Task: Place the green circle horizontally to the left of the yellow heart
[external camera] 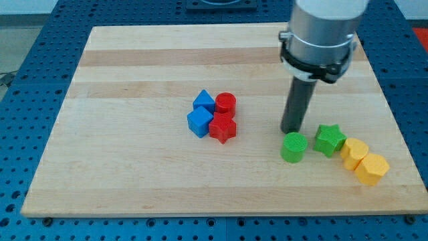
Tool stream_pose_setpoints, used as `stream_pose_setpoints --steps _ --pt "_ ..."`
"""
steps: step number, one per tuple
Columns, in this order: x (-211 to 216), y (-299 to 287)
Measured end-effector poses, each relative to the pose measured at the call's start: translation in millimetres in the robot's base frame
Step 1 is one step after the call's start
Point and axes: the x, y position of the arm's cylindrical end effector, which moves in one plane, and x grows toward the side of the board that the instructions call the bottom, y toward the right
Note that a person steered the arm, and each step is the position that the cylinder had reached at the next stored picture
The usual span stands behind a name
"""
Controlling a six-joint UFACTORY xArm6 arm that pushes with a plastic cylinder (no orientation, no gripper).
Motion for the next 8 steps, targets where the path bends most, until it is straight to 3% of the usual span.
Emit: stream_pose_setpoints --steps 1,3,4,6,7,8 --pt "9.0 -17.9" --pt "82.1 -17.2" --pt "94.6 -2.9" --pt "98.2 6.6" --pt "124.9 -37.8" --pt "99.8 -58.8"
